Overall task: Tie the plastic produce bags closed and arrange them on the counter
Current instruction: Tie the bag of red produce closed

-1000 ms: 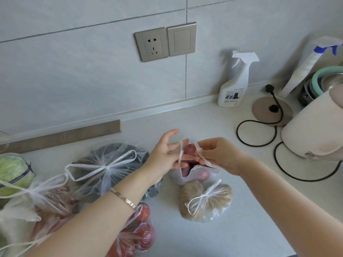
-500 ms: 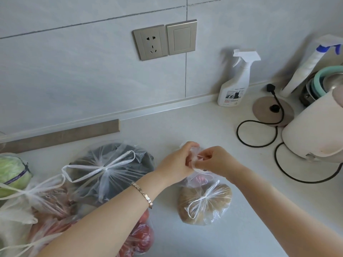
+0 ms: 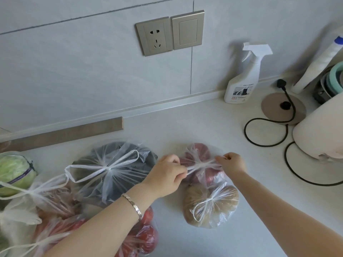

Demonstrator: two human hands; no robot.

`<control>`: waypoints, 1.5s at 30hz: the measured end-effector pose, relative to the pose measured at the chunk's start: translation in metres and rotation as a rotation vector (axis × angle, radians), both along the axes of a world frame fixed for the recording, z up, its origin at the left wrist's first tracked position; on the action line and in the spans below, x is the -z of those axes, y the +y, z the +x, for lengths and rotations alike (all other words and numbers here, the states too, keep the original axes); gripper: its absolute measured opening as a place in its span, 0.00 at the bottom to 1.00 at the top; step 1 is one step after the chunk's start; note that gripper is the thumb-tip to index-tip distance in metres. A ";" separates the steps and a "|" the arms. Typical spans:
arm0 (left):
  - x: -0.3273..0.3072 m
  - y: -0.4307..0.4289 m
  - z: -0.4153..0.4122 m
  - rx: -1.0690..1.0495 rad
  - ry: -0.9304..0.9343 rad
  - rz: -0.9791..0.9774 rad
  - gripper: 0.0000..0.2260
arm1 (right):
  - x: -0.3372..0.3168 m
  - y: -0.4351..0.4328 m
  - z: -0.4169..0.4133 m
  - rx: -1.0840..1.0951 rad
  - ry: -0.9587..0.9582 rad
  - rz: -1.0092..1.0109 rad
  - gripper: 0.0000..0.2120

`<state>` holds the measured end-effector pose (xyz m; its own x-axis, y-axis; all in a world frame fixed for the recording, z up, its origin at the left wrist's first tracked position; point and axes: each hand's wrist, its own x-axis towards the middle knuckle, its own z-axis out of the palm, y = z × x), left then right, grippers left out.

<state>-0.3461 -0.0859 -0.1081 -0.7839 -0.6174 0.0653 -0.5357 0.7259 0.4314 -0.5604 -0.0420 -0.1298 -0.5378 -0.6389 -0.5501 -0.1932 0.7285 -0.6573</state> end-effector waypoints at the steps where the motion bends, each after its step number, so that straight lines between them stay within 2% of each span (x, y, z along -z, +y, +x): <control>1: -0.007 -0.002 -0.002 -0.062 0.066 0.132 0.09 | -0.003 -0.004 0.002 -0.054 0.045 -0.031 0.17; 3: -0.023 -0.006 -0.007 -0.236 0.209 0.529 0.08 | -0.012 -0.012 0.003 -0.152 0.064 -0.098 0.17; 5: -0.035 -0.009 -0.017 -0.367 0.442 0.832 0.08 | -0.024 -0.023 0.001 -0.164 -0.031 -0.174 0.16; 7: -0.039 -0.013 -0.026 -0.445 0.528 0.943 0.09 | -0.038 -0.036 -0.001 -0.120 -0.194 -0.239 0.13; 8: -0.039 -0.013 -0.030 -0.466 0.478 0.955 0.10 | -0.044 -0.042 0.000 -0.118 -0.271 -0.263 0.13; 10: -0.038 -0.013 -0.037 -0.454 0.257 0.883 0.12 | -0.051 -0.054 -0.001 -0.238 -0.282 -0.264 0.15; 12: -0.034 -0.015 -0.042 -0.361 0.051 0.683 0.15 | -0.054 -0.063 -0.003 -0.446 -0.140 -0.199 0.17; 14: -0.031 -0.016 -0.043 -0.246 -0.057 0.491 0.16 | -0.053 -0.073 -0.005 -0.612 0.012 -0.135 0.19; 17: -0.024 -0.020 -0.041 -0.144 -0.233 0.390 0.12 | -0.042 -0.083 -0.005 -0.720 0.190 -0.150 0.22; 22: -0.004 -0.022 -0.031 0.013 -0.383 0.281 0.11 | -0.002 -0.084 -0.014 -0.684 0.230 -0.110 0.23; 26: 0.024 -0.014 -0.012 0.195 -0.318 0.239 0.09 | 0.023 -0.064 -0.027 -0.539 0.130 -0.036 0.22; 28: 0.028 -0.017 -0.008 0.177 -0.303 0.246 0.12 | 0.028 -0.054 -0.027 -0.459 0.104 -0.075 0.22; 29: 0.028 -0.019 -0.008 0.119 -0.299 0.312 0.12 | 0.027 -0.051 -0.026 -0.417 0.110 -0.123 0.23; 31: 0.020 -0.022 -0.009 -0.116 -0.151 0.646 0.14 | 0.018 -0.044 -0.027 -0.310 0.120 -0.233 0.24; 36: 0.001 -0.025 -0.019 -0.897 0.736 1.520 0.18 | -0.016 -0.012 -0.024 -0.154 -0.121 -0.362 0.24; 37: -0.002 -0.025 -0.023 -1.012 0.907 1.666 0.17 | -0.020 -0.008 -0.020 -0.134 -0.161 -0.368 0.23; 39: -0.010 -0.025 -0.029 -1.090 1.154 1.781 0.15 | -0.031 -0.001 -0.009 -0.077 -0.288 -0.397 0.20; 41: -0.023 -0.025 -0.038 -0.983 1.206 1.770 0.13 | -0.040 0.000 0.005 -0.008 -0.520 -0.444 0.18; 43: -0.036 -0.021 -0.049 -0.822 1.038 1.663 0.19 | -0.046 0.000 0.017 -0.024 -0.665 -0.426 0.15; 45: -0.039 -0.016 -0.055 -0.714 0.836 1.480 0.23 | -0.048 0.001 0.024 -0.099 -0.685 -0.382 0.19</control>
